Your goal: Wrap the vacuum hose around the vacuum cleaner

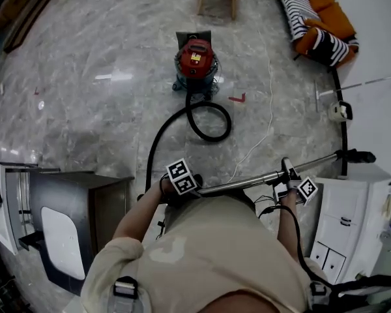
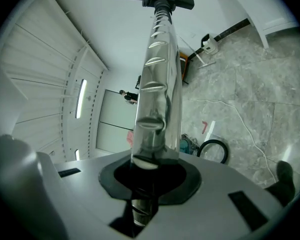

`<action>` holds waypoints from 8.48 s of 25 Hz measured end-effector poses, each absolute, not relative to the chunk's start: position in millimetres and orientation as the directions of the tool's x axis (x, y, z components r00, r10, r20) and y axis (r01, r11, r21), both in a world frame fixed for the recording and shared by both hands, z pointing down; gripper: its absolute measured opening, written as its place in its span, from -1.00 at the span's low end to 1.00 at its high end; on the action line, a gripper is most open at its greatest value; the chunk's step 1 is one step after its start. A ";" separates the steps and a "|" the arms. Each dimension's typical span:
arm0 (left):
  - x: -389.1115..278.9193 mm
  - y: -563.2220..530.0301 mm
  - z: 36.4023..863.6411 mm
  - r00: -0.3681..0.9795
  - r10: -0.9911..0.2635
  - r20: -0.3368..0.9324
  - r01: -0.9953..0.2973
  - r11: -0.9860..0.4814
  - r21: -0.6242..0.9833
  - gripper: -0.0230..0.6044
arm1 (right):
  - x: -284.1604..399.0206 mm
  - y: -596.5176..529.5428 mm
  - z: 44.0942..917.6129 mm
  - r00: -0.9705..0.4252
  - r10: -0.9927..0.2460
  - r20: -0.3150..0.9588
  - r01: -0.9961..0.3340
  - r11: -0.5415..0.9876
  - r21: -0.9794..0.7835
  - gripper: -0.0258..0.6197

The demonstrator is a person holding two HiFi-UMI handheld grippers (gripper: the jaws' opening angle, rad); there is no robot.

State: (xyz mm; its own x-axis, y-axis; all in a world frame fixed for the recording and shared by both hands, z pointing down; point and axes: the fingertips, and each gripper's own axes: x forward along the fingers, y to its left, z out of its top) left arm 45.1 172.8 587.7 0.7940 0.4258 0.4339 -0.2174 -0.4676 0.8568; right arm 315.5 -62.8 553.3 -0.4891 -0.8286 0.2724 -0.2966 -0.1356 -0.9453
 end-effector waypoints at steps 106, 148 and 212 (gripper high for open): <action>-228.0 -352.6 452.3 -0.346 -0.834 0.429 -0.619 0.547 0.564 -0.70 | 91.3 -709.4 528.5 -0.760 -0.614 0.212 -0.052 -0.269 -0.962 -0.72; -423.3 -568.8 386.8 0.150 -0.988 -0.022 -0.455 -0.089 0.886 -0.37 | -16.0 -629.0 484.5 -0.512 -0.827 0.232 0.020 -0.282 -0.959 -0.73; -293.1 -498.3 731.1 0.404 -0.412 0.817 -0.663 0.484 0.571 0.22 | 150.8 -952.5 679.7 -0.072 -0.931 0.359 0.118 -0.365 -0.923 -0.74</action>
State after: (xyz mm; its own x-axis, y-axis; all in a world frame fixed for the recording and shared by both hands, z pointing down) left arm -293.1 -498.3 731.1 0.4039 -0.4116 0.8170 -0.6627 0.4840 0.5715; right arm 150.8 -952.5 679.7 -0.0721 -0.9307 0.3586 0.1185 -0.3650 -0.9234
